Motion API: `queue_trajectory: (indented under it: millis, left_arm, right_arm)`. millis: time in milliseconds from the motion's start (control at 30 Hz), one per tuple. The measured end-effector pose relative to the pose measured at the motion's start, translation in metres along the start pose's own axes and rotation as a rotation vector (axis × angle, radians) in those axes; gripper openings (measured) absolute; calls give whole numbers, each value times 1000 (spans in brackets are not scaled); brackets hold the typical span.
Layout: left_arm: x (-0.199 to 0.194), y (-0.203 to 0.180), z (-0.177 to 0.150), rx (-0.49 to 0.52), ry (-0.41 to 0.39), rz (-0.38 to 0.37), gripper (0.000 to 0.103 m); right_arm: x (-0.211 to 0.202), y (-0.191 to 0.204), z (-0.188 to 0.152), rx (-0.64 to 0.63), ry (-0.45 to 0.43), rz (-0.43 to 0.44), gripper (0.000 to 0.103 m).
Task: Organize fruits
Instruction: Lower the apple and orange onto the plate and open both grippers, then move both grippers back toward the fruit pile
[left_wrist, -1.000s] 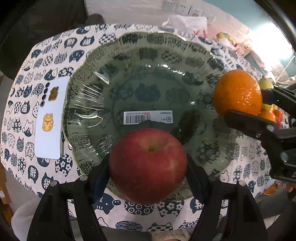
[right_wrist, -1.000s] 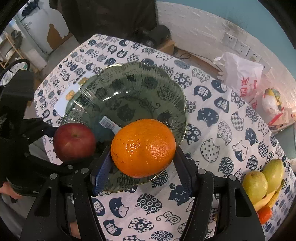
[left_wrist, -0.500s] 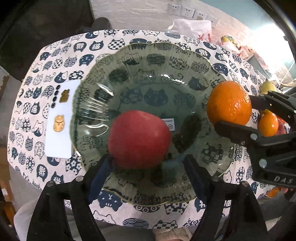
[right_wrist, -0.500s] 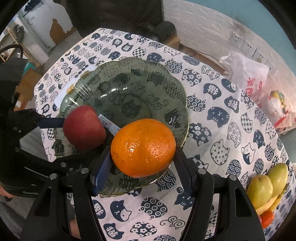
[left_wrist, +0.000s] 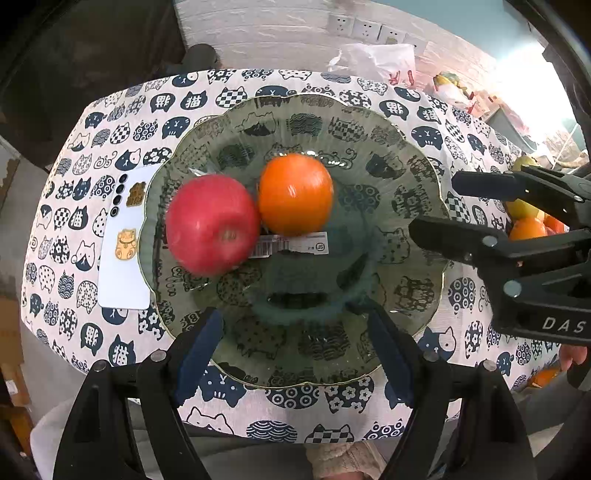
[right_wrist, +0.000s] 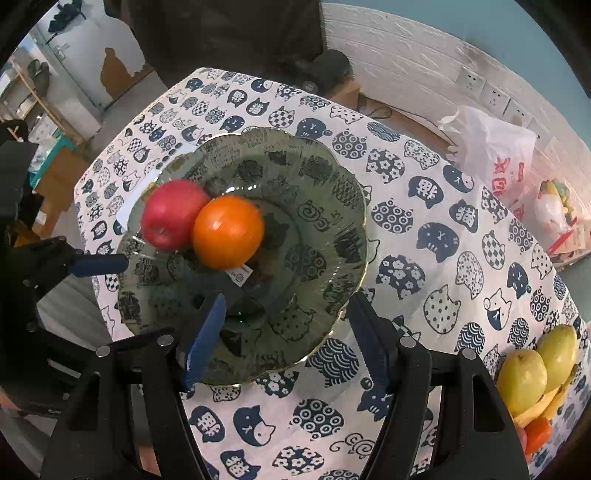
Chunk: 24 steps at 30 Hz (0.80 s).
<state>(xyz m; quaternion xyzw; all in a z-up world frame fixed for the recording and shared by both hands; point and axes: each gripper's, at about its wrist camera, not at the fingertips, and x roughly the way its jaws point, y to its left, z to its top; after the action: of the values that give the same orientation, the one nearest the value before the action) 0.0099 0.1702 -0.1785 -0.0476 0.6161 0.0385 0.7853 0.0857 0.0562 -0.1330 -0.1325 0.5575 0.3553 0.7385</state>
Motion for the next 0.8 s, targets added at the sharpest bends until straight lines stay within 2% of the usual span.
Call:
queue_trajectory:
  millis: [367, 600, 800]
  left_arm:
    - [-6, -12, 5, 10, -16, -8, 82]
    - [-20, -30, 11, 42, -53, -12, 82]
    - [-30, -51, 18, 57, -65, -46, 82]
  right_arm:
    - [-20, -13, -9, 32, -32, -24, 73]
    - [-47, -31, -19, 59, -64, -75, 75]
    - [-74, -54, -33, 105, -97, -126, 78]
